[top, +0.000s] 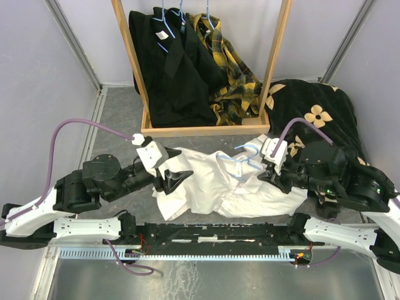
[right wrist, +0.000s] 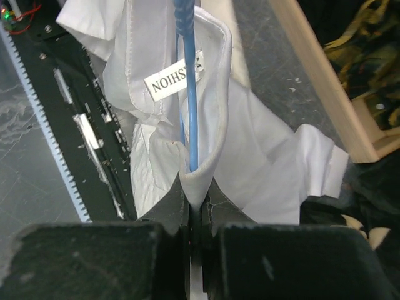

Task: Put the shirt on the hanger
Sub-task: Hang the shirt on the hanger, then move the hanger to the clothesline.

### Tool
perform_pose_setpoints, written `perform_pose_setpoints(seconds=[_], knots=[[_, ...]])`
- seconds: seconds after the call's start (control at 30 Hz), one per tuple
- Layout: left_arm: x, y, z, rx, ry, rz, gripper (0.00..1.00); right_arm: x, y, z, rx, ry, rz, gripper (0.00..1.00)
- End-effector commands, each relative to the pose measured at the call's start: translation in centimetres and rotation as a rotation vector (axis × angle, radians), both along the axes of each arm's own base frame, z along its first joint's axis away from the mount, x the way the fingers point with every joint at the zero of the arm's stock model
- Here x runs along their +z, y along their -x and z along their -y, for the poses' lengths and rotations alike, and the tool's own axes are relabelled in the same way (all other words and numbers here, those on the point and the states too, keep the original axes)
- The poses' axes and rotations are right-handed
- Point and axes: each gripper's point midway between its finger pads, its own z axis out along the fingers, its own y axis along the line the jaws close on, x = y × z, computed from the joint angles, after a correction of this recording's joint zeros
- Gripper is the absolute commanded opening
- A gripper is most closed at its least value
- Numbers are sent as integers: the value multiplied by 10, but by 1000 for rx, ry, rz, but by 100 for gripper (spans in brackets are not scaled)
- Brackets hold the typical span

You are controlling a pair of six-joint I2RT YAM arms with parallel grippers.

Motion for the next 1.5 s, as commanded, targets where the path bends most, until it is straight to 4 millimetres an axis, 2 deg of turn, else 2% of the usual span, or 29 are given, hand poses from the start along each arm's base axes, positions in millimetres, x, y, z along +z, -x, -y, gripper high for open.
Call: perform_pose_setpoints(seconds=[0.0, 0.17, 0.3, 0.53, 0.67, 0.8, 1.0, 1.1, 1.17, 1.3, 1.47], knots=[[11, -30, -14, 221, 101, -36, 71, 66, -16, 22, -156, -160, 136, 0], [14, -41, -30, 326, 141, -49, 72, 130, -11, 64, -274, -303, 231, 0], [17, -43, -37, 348, 172, -52, 72, 188, -3, 100, -344, -438, 321, 0], [11, -43, -41, 363, 172, -75, 72, 252, -4, 160, -521, -541, 480, 0], [5, -42, -41, 361, 172, -88, 72, 278, -5, 194, -641, -582, 566, 0], [-2, -41, -38, 355, 162, -97, 72, 293, -5, 227, -762, -594, 638, 0], [-19, -41, -33, 361, 132, -121, 72, 293, -7, 263, -928, -554, 680, 0], [-29, -43, -31, 376, 116, -130, 72, 286, -14, 262, -971, -497, 680, 0], [-33, -43, -27, 375, 106, -134, 72, 278, -23, 253, -980, -429, 679, 0], [-41, -46, -21, 389, 80, -147, 72, 261, -42, 219, -943, -308, 648, 0], [-53, -56, -31, 502, 65, -178, 72, 246, -59, 183, -885, -230, 607, 0]])
